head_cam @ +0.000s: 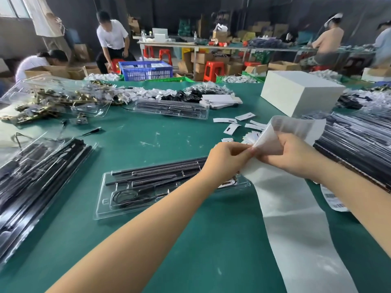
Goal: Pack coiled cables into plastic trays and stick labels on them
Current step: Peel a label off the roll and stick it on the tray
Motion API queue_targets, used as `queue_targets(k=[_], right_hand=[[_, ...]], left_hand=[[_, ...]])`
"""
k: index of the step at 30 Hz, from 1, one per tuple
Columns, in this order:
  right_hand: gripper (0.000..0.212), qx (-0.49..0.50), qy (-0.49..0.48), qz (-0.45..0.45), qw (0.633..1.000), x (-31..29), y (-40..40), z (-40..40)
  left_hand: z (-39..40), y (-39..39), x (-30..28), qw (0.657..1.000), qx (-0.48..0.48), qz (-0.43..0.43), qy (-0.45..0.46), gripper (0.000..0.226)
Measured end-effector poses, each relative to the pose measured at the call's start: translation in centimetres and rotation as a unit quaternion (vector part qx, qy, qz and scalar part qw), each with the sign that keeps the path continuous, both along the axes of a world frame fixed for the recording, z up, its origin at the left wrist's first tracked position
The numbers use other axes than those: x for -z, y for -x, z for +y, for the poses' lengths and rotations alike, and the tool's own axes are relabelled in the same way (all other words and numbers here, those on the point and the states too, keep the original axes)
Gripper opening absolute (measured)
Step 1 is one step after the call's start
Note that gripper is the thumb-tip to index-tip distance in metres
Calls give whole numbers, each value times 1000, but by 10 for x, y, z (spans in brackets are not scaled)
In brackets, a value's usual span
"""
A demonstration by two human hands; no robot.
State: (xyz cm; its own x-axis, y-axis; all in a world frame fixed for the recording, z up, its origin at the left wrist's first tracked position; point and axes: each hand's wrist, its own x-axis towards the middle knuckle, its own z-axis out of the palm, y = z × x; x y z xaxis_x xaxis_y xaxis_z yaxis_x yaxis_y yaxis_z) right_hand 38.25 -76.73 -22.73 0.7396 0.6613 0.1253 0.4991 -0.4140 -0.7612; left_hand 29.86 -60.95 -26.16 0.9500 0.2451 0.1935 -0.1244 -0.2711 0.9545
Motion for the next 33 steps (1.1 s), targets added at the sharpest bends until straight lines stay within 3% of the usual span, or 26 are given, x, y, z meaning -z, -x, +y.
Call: queue_targets(k=[3,8,12,15,20,22,25,29,31,33], right_hand=[[20,-19,-15,27,999,-2,0,0],[23,-22,-22,47,998,0,-6,0],[24,-24,1,45,999,1,-6,2],[26,-28,33,50,998,0,-9,-1],[39,61,-6,115,992,9,-40,-17],[47,115,9,88,989,16,-57,-21],[74,137,41,70,987,17,-74,-16],[52,169,25,15,985,12,-93,-2],[77,195,133,-58,970,14,-97,9],[117,279,230,-152,920,23,-91,21]], left_hand=[[3,2,-1,984,40,57,163,15],[13,1,2,958,92,126,240,9],[14,0,3,960,70,133,237,9],[19,-2,3,956,8,125,267,10],[74,8,5,909,-197,65,361,12],[102,19,13,908,-259,36,326,10],[139,46,28,930,-315,5,189,15],[168,93,51,923,-384,6,-1,24],[172,112,63,908,-414,25,-65,21],[169,122,73,897,-429,42,-101,22]])
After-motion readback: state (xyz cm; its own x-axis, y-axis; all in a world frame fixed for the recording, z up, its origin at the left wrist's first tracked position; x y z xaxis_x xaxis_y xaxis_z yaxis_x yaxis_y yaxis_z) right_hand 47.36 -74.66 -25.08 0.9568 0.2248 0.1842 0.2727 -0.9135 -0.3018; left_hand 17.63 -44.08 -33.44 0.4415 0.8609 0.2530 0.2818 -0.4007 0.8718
